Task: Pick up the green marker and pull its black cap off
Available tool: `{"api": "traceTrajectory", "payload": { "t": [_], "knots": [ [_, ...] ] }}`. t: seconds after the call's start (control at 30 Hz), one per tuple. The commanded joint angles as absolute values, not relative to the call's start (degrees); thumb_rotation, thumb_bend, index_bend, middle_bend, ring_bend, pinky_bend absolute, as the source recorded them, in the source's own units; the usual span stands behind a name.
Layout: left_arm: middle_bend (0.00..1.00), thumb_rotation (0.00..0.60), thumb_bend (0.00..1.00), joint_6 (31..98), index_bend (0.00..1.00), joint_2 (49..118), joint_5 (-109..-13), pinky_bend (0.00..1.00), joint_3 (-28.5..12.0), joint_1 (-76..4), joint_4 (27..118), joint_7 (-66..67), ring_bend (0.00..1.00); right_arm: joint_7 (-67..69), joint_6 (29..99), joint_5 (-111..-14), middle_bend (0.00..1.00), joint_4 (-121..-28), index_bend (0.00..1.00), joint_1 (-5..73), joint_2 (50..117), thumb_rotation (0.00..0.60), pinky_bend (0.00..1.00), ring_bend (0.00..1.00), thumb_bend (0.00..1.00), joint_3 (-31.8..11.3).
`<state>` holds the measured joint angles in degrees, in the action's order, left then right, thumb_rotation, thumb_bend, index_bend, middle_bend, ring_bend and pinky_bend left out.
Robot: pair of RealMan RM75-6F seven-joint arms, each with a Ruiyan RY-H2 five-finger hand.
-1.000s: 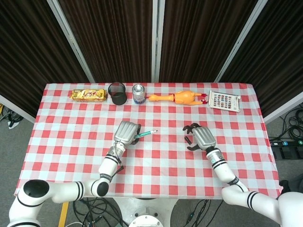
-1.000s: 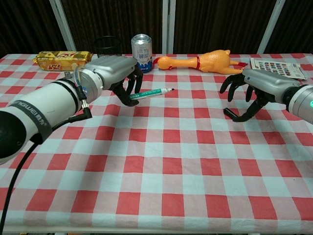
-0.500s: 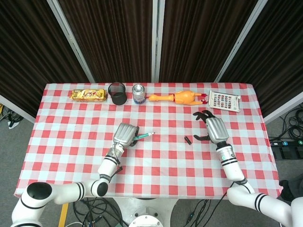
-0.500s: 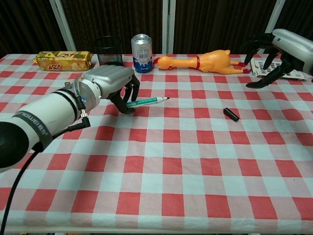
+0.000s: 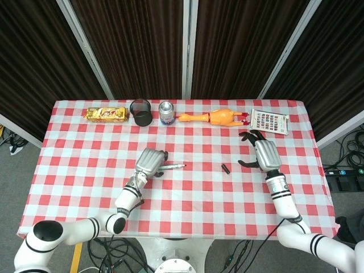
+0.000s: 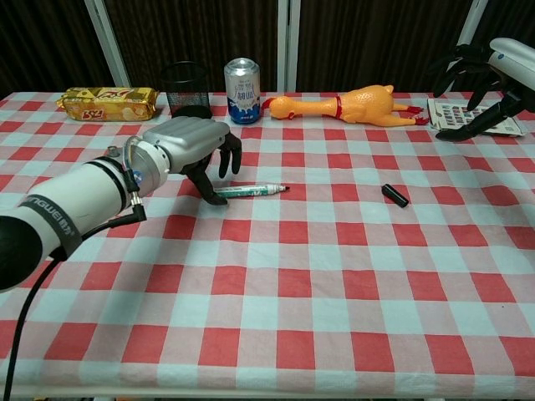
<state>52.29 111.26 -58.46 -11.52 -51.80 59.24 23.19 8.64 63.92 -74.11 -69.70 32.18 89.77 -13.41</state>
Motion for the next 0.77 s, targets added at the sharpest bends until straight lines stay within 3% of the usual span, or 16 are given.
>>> {"api": "traceTrajectory", "payload": {
  "t": [0.03,0.23,0.3,0.47,0.6,0.77],
  "knots": [
    [0.44,0.6,0.14,54.49,0.4,109.41,-59.21,0.76,-12.63,-50.89,61.75,22.83,0.58,8.6,64.43,-74.41,0.33,-70.23,0.23,31.92,89.42,0.6,0.41,0.13,0.0,-13.36],
    [0.36,0.6,0.12,67.57,0.38,102.74,-64.35,0.56,-13.92,-45.0,68.64,19.74,0.38,6.7,66.95,-75.57,0.32,-71.93,0.23,30.5,87.16,0.6,0.4,0.12,0.0,-12.81],
    [0.32,0.6,0.12,72.38,0.35,99.78,-66.31,0.46,-13.5,-41.97,70.23,18.54,0.29,3.21,67.47,-75.31,0.29,-72.96,0.21,29.64,85.56,0.6,0.34,0.08,0.01,-12.11],
    [0.25,0.6,0.12,78.89,0.28,92.75,-70.9,0.26,-10.02,-34.96,72.88,13.59,0.17,-11.46,65.59,-70.71,0.1,-79.46,0.02,27.7,79.32,0.6,0.09,0.0,0.06,-9.95],
    [0.23,0.592,0.12,81.42,0.27,89.73,-71.3,0.21,-8.07,-30.19,74.66,10.76,0.14,-19.66,67.92,-68.56,0.04,-83.91,0.0,25.55,76.6,0.6,0.01,0.0,0.11,-8.51],
    [0.22,0.525,0.12,83.24,0.27,87.06,-71.16,0.2,-7.08,-25.77,76.56,7.96,0.13,-23.07,70.37,-67.24,0.03,-88.18,0.0,23.07,74.07,0.6,0.0,0.0,0.14,-7.42]
  ]
}}
